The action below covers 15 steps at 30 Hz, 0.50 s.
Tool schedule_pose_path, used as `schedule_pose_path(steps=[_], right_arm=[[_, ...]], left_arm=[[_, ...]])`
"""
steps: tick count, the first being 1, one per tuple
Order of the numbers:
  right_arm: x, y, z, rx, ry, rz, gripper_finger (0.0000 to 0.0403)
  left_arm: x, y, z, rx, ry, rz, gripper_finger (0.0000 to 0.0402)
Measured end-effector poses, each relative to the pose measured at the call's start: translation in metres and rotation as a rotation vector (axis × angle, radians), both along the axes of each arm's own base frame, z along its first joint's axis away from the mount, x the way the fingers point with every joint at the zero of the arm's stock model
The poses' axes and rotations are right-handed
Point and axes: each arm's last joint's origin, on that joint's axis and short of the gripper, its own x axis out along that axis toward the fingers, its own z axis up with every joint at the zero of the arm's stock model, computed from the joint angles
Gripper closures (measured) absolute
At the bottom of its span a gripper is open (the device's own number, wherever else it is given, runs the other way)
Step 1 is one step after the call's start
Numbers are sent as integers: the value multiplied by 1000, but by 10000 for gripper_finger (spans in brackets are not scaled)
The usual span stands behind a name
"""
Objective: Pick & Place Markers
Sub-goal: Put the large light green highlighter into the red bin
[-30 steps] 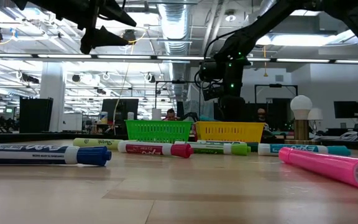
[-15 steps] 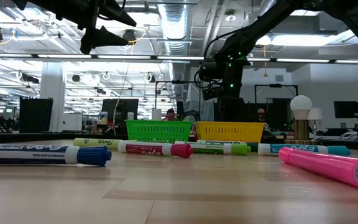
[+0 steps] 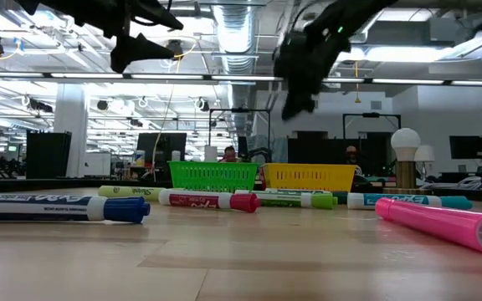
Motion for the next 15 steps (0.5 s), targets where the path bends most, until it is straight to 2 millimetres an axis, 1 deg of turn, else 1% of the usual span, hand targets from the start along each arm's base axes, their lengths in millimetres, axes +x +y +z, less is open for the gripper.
schedule_pose_path(steps=[3,5,8,11,15], right_arm=[[-9,13,29,61,-183,41,294],[-16,24,46,66,-265,56,294],[-27,42,65,45,-362,58,294],[-40,61,74,42,-439,52,294],[-58,86,72,65,-536,42,294]], left_arm=[[0,-1,0,-11,3,-43,138],[0,-2,-1,-17,4,-65,138],[0,-3,-1,-24,5,-91,138],[1,-4,-1,-30,6,-129,138],[1,-6,-1,21,20,-213,138]])
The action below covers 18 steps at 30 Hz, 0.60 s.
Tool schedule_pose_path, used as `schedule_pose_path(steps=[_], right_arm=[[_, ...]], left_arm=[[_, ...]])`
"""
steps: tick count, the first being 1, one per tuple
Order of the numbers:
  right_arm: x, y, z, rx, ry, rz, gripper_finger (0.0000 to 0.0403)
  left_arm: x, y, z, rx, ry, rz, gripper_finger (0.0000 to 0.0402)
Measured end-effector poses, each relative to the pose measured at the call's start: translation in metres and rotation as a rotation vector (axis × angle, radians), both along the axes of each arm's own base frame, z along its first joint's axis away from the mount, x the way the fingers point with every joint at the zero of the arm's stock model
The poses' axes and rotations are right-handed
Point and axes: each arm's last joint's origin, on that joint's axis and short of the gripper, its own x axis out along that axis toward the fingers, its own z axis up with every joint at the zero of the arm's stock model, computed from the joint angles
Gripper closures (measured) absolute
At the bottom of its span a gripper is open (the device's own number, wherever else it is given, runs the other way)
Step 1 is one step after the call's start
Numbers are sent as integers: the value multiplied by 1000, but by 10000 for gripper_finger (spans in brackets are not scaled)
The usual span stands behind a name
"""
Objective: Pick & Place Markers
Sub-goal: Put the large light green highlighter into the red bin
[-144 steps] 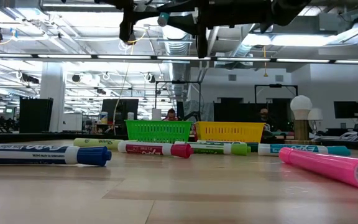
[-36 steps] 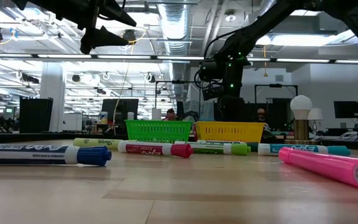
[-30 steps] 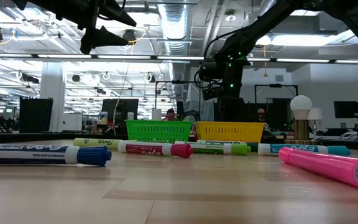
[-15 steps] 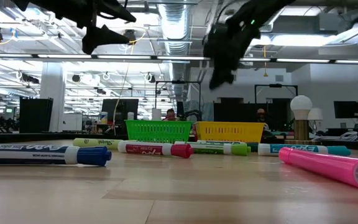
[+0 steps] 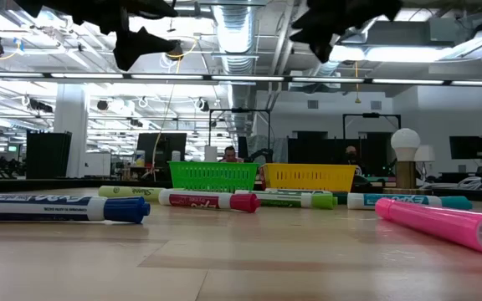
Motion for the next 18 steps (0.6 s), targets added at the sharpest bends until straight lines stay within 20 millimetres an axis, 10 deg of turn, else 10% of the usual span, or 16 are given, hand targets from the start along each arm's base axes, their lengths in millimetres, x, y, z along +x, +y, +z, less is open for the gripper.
schedule_pose_path(steps=[18], right_arm=[[-47,85,-67,96,-314,-117,294]], left_arm=[[32,-12,-78,79,505,-177,138]])
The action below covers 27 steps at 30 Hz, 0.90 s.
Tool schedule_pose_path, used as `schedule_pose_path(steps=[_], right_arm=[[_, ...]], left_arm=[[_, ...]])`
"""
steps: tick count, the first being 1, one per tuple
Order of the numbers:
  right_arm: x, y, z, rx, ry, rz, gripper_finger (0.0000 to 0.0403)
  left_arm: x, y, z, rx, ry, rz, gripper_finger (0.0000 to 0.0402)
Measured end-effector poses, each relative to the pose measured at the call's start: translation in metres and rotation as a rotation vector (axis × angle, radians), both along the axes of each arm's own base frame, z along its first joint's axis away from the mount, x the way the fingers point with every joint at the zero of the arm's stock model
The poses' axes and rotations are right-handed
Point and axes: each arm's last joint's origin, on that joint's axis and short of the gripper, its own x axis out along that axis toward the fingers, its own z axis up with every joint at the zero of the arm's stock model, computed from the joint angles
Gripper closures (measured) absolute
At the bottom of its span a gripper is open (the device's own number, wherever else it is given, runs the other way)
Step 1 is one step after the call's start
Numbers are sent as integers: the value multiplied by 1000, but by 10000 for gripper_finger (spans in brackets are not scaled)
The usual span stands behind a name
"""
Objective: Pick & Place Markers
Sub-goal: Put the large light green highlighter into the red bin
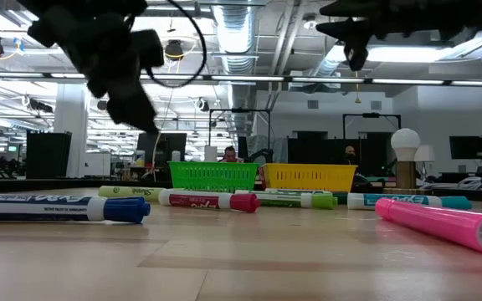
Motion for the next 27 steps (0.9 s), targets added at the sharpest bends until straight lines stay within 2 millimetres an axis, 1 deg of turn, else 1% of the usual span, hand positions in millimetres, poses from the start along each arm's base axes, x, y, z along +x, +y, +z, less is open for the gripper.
schedule_pose_path(steps=[5,10,15,21,24,27], right_arm=[[-4,11,-15,13,-12,-22,294],[-5,18,-26,30,-14,-39,294],[-4,25,-28,40,-8,-41,294],[-4,30,-28,36,-7,-50,294],[-4,33,-28,34,-7,-51,294],[-4,36,-28,34,-5,-41,294]], left_arm=[[2,1,-21,44,138,-36,138],[6,7,-38,60,226,-31,138],[8,13,-51,73,286,-27,138],[11,14,-67,115,362,-38,139],[13,15,-73,136,384,-27,148],[13,15,-75,146,399,-20,169]])
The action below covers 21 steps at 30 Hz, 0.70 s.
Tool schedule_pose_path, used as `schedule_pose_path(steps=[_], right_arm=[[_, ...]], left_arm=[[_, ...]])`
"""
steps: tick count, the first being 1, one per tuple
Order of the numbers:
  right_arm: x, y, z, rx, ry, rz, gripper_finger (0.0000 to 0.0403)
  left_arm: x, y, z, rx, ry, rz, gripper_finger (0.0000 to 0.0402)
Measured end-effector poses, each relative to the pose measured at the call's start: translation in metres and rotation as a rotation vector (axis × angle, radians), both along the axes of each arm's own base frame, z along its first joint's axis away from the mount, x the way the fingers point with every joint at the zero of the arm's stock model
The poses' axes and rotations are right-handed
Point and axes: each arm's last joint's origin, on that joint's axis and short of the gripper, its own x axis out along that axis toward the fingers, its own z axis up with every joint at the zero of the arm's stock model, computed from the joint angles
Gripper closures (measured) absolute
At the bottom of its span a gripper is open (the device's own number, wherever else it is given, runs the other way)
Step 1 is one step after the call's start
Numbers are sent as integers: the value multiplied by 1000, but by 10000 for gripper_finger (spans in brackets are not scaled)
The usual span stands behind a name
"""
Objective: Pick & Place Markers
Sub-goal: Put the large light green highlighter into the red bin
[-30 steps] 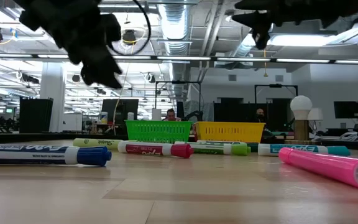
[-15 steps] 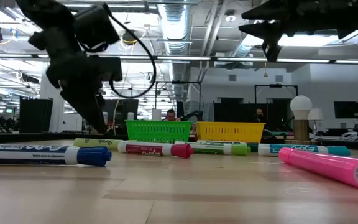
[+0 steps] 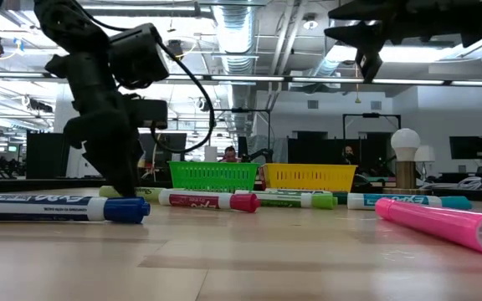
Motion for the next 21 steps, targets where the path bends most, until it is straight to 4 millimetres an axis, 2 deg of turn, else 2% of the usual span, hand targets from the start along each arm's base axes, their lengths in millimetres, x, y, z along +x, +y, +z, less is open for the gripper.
schedule_pose_path(steps=[12,17,21], right_arm=[[0,3,0,0,1,16,294],[0,2,0,6,1,12,294],[0,2,0,71,6,7,294]], left_arm=[[0,0,-1,-25,0,18,333],[-1,0,1,-36,-6,48,336],[-7,1,11,-30,-24,71,336]])
